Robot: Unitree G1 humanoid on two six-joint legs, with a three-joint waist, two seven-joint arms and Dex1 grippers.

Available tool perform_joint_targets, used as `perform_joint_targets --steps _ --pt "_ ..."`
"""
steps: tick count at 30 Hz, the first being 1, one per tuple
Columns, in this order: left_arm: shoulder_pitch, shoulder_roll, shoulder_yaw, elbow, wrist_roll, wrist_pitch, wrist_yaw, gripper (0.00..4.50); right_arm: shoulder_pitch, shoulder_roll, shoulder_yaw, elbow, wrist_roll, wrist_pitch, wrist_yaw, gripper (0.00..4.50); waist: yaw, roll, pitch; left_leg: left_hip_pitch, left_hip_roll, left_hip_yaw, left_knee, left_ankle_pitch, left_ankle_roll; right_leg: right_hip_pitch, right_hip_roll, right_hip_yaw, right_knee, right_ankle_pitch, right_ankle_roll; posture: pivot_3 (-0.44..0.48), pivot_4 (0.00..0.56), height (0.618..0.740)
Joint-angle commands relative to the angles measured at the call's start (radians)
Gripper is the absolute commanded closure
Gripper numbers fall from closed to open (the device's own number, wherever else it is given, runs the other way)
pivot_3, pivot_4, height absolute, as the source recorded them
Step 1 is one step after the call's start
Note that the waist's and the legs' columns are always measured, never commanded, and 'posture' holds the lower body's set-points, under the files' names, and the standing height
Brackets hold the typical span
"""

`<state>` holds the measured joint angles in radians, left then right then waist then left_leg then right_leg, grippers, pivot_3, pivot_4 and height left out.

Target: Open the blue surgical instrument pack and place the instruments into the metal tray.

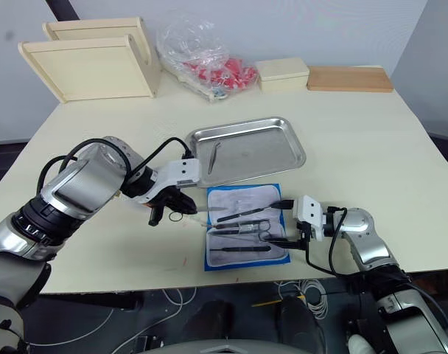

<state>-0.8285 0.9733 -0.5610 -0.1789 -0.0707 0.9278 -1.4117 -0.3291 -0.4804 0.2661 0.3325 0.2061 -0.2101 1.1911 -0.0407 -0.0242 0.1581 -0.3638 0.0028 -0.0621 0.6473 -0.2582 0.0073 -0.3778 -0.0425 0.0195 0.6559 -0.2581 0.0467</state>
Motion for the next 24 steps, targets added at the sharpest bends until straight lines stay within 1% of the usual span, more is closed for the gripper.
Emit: perform_joint_targets --steps 1,5,10,15,18,23,24 --pt "-0.005 0.026 0.053 -0.051 -0.018 0.003 0.0 4.43 0.037 -0.003 0.056 0.056 -0.082 0.026 -0.001 0.0 0.0 0.0 0.0 0.0 0.0 0.0 0.0 0.0 0.0 0.0 0.0 0.0 0.0 0.0 0.0 0.0 0.15 0.74" --pt "-0.006 0.036 0.092 -0.067 -0.042 0.021 0.015 4.43 0.035 -0.003 0.055 0.058 -0.083 0.025 0.0 0.0 0.0 -0.001 0.001 0.0 0.001 0.001 0.0 0.0 0.0 0.0 0.001 0.001 0.0 0.0 0.0 0.0 0.15 0.74" --pt "-0.01 -0.015 0.168 -0.055 -0.074 0.066 0.103 4.43 0.034 -0.003 0.055 0.061 -0.084 0.024 0.002 0.0 0.0 -0.001 0.001 0.0 0.002 0.001 0.0 0.0 0.0 0.0 0.002 0.001 0.0 0.0 0.0 0.0 0.15 0.74" --pt "-0.01 -0.102 0.225 -0.056 -0.099 0.134 0.219 4.43 0.033 0.0 0.056 0.063 -0.086 0.024 0.002 0.0 0.0 -0.001 0.001 0.001 0.002 0.001 0.0 0.0 0.0 0.0 0.003 0.002 0.0 0.0 0.0 0.0 0.15 0.74" --pt "-0.005 -0.178 0.255 -0.061 -0.104 0.19 0.32 4.43 0.033 -0.001 0.056 0.064 -0.087 0.024 0.003 0.0 0.0 -0.001 0.001 0.0 0.002 0.001 0.0 0.0 0.0 0.0 0.003 0.002 0.0 0.0 0.0 0.0 0.15 0.74" --pt "0.002 -0.322 0.303 -0.052 -0.087 0.234 0.513 4.43 0.034 -0.001 0.054 0.067 -0.088 0.022 0.002 0.0 0.0 -0.001 0.001 0.001 0.002 0.001 0.0 0.0 0.0 0.0 0.003 0.002 0.0 0.0 0.0 0.0 0.15 0.74" --pt "0.003 -0.339 0.308 -0.051 -0.087 0.235 0.538 4.43 0.033 -0.001 0.054 0.067 -0.088 0.022 0.002 0.0 0.0 -0.002 0.001 0.001 0.002 0.001 0.0 0.0 0.0 0.0 0.003 0.003 0.001 0.0 0.0 0.0 0.15 0.74"
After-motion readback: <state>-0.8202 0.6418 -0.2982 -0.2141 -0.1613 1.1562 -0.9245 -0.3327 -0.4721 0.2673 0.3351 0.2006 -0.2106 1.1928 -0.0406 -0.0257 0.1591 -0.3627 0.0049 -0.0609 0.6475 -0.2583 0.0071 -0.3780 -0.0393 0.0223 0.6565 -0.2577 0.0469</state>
